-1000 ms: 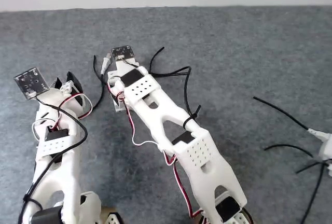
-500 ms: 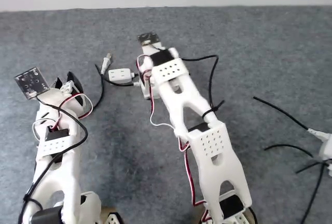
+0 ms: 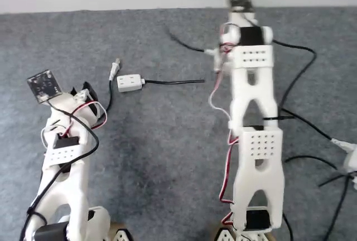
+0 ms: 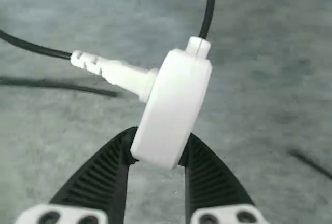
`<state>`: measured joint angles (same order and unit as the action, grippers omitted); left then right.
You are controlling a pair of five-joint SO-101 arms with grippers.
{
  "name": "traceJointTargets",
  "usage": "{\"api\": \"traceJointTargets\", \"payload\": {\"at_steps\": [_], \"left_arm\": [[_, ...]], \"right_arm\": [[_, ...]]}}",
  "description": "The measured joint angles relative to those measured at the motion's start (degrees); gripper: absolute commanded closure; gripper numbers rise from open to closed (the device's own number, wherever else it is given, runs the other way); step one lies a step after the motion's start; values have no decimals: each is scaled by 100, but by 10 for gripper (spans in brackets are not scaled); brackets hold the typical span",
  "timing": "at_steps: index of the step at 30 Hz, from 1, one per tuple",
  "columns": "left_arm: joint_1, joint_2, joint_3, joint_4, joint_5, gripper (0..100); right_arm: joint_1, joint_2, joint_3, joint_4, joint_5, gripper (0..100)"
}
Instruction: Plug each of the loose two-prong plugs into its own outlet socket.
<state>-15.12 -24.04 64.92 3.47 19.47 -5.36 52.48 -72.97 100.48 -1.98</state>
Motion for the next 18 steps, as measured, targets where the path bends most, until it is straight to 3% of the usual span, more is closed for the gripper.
{"api": "traceJointTargets", "payload": {"at_steps": [9,13,18], "left_arm": [[62,0,0,9,-220,879],[62,0,0,9,-220,879],[62,0,0,9,-220,880]], "right_arm": [[-281,-35,404,9,738,990],[-826,-527,1459,9,1231,990],[-1451,-1503,2514,9,1231,990]]}}
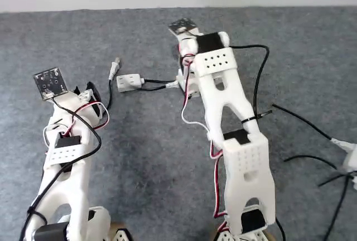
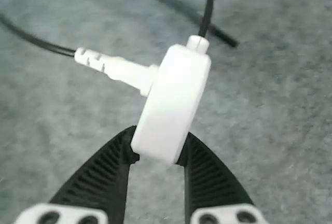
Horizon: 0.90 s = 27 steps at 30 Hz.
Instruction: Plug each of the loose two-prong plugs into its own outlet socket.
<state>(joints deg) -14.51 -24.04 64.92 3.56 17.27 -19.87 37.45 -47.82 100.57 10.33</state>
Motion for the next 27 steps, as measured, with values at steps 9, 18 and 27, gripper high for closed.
{"api": "traceJointTargets", "payload": {"at_steps": [9,18,27], "left_arm": [[0,0,0,0,0,880],[-70,0,0,0,0,880],[-88,0,0,0,0,880]], "right_arm": [[-615,-2295,2470,0,-18,990],[-905,-5354,5538,0,1468,991],[-9,-8598,7420,0,1855,991]]}}
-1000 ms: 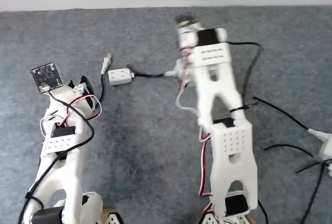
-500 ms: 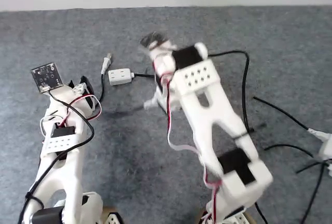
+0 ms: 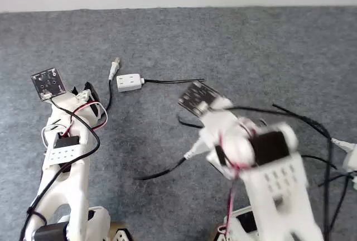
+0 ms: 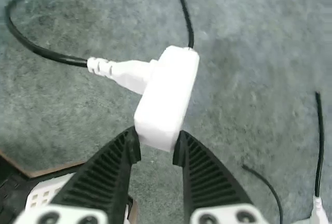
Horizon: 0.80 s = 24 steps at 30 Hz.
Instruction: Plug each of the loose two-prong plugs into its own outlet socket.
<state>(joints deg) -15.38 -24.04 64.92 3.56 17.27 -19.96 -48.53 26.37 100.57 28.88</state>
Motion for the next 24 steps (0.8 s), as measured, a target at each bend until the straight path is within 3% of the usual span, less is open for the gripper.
{"api": "traceJointTargets", "payload": {"at_steps": [8,14,24], "left_arm": [[0,0,0,0,0,880],[0,0,0,35,0,880],[9,0,0,457,0,880]], "right_arm": [[2101,-1468,466,-88,0,991],[3912,-1415,1029,-1310,-35,991],[5503,-176,1178,-3218,-642,991]]}}
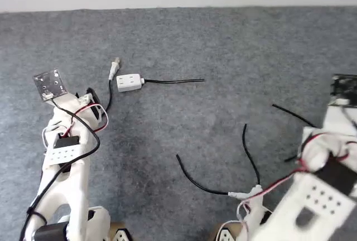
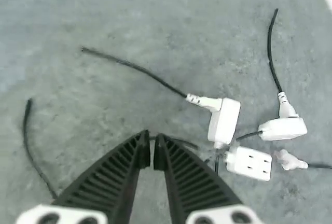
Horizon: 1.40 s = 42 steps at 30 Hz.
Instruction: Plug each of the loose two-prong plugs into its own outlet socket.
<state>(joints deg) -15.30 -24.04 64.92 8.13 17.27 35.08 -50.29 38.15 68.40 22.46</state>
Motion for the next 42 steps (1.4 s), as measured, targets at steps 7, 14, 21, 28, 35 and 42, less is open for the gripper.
{"api": "traceJointTargets", "payload": {"at_steps": [7,14,21,28,35,42], "left_arm": [[0,0,0,0,0,879],[123,0,0,325,-141,727],[158,0,0,413,-141,728],[167,0,0,413,-141,728],[167,0,0,422,-141,728],[167,0,0,422,-158,727]], "right_arm": [[510,1811,-914,-281,-404,986],[536,2804,-1319,193,-615,987],[484,2884,-1354,229,-958,894],[-290,2901,-1354,1064,-897,843],[-1600,1908,-1169,2101,-1310,851],[-2066,1134,-668,2567,-826,850]]}}
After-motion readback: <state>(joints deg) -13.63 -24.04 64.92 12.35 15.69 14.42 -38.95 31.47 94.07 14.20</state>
